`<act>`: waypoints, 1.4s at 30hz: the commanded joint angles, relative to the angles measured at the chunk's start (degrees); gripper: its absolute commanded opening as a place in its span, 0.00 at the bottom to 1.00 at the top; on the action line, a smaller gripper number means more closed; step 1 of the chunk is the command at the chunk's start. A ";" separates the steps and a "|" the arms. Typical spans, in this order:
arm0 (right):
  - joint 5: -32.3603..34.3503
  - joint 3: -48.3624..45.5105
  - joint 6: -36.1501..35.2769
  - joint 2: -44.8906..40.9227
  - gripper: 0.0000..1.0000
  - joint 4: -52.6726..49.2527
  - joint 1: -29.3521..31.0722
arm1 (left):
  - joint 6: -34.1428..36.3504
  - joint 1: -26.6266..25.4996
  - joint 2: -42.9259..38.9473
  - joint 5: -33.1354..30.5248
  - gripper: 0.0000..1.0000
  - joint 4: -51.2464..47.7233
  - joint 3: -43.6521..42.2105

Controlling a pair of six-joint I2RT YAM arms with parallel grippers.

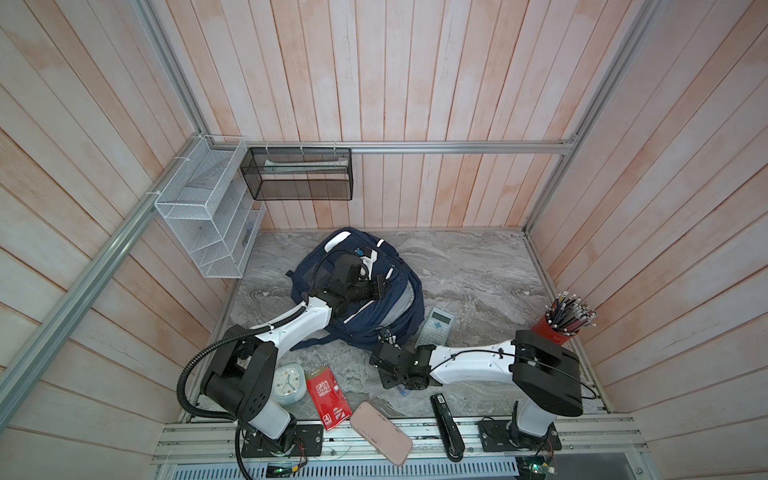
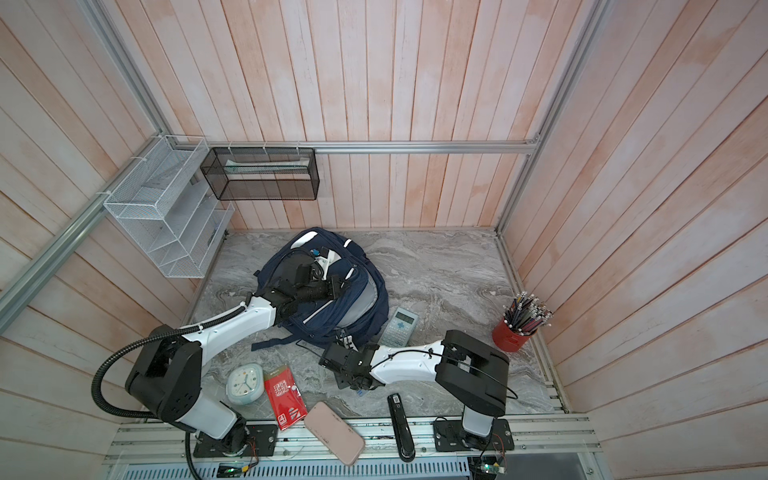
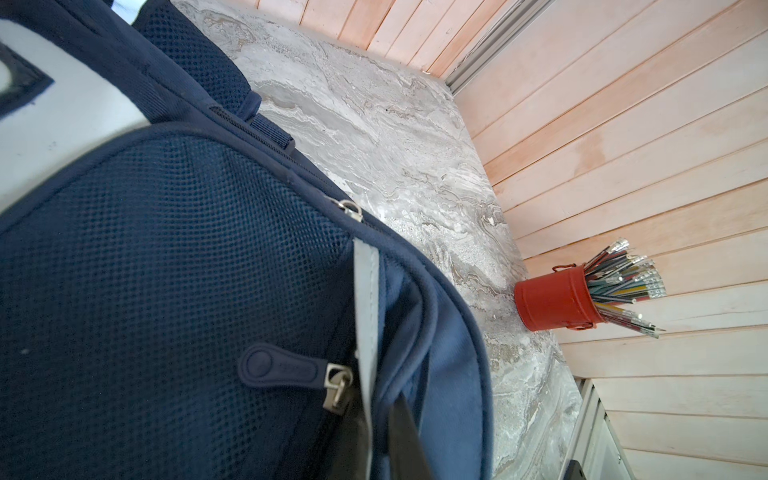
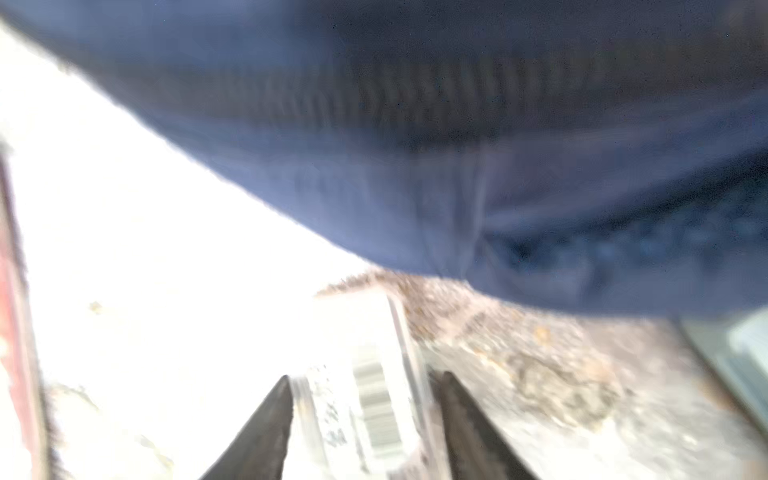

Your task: Pack the student bag

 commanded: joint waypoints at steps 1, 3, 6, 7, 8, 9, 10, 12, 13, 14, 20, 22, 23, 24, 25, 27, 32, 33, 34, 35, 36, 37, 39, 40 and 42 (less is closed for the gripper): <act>-1.36 -3.91 -0.78 1.82 0.35 -3.41 0.36 | -1.91 0.89 0.10 -1.29 0.00 -4.13 -0.89; 0.09 -2.92 -1.52 1.39 0.28 -3.35 0.29 | -1.91 1.30 -0.16 0.27 0.00 -5.08 0.19; 1.51 -1.52 -3.88 -1.83 0.22 -1.30 -0.54 | -2.40 2.75 -1.62 3.30 0.00 -6.15 2.04; 1.32 -1.39 -4.55 -3.50 0.21 0.03 -1.41 | -2.29 3.19 -2.31 3.56 0.00 -7.01 2.99; 0.75 -1.33 -5.23 -5.38 0.21 1.51 -2.30 | -2.03 3.53 -2.87 3.78 0.00 -7.75 3.73; -0.15 -1.39 -5.98 -7.52 0.20 3.32 -3.63 | -1.78 4.05 -3.50 4.07 0.00 -8.64 4.66; -1.06 -1.62 -6.40 -9.67 0.20 5.30 -5.01 | -1.73 4.54 -3.94 4.66 0.00 -9.12 5.45; -3.25 -2.38 -6.87 -13.63 0.20 8.93 -8.66 | -2.36 5.74 -4.58 6.94 0.00 -9.05 6.17; -4.50 -2.64 -7.38 -15.40 0.20 10.48 -10.77 | -2.67 6.26 -4.70 7.99 0.00 -9.10 6.61; -5.25 -2.82 -7.54 -16.68 0.20 11.49 -12.62 | -2.58 6.46 -4.78 7.72 0.00 -9.82 7.23; -14.60 -0.64 -9.99 -14.19 0.21 19.11 -26.22 | -0.97 6.38 -4.76 6.30 0.00 -13.79 10.02; -16.30 2.36 -9.00 -9.16 0.20 20.48 -29.59 | -2.00 6.38 -5.49 6.54 0.00 -12.25 9.84; -17.92 4.36 -9.66 -6.73 0.20 20.97 -30.84 | -2.35 6.38 -5.62 7.03 0.00 -11.83 9.99; -17.95 7.29 -9.43 -3.59 0.20 21.13 -31.76 | -2.64 6.39 -5.45 7.49 0.00 -11.67 10.39; -17.37 9.31 -8.77 -1.27 0.21 21.89 -32.20 | -2.89 6.38 -5.19 7.90 0.00 -11.62 10.78; -17.80 14.44 -7.20 4.50 0.23 23.21 -32.88 | -3.45 6.39 -4.45 8.96 0.00 -11.00 11.07; -19.62 25.28 -3.91 15.53 0.44 26.70 -32.77 | -3.54 6.39 -2.62 9.02 0.00 -10.13 10.65; -18.65 26.80 -3.80 16.30 0.50 25.83 -32.75 | -3.24 6.38 -2.26 9.00 0.00 -10.64 10.95; -18.25 26.99 -3.83 16.04 0.55 26.19 -32.76 | -2.99 6.35 -1.92 8.85 0.00 -10.95 11.07; -18.13 26.44 -3.96 15.18 0.60 26.81 -32.67 | -2.96 6.38 -1.81 8.86 0.00 -10.91 10.84; -18.04 25.74 -4.32 13.89 0.66 26.74 -32.59 | -3.10 6.38 -1.88 8.68 0.00 -10.29 10.08; -17.74 24.93 -4.94 12.37 0.70 25.85 -32.59 | -3.33 6.39 -1.85 8.59 0.00 -9.46 9.24; -16.76 21.69 -5.99 8.52 0.75 23.96 -32.64 | -4.02 6.47 -1.59 8.78 0.00 -7.52 7.58; -15.99 18.90 -6.56 5.86 0.75 23.51 -32.76 | -4.55 6.47 -1.32 9.15 0.00 -6.13 6.83; -14.18 12.71 -7.19 0.12 0.76 22.76 -32.85 | -5.37 6.52 -0.50 9.70 0.00 -4.37 5.86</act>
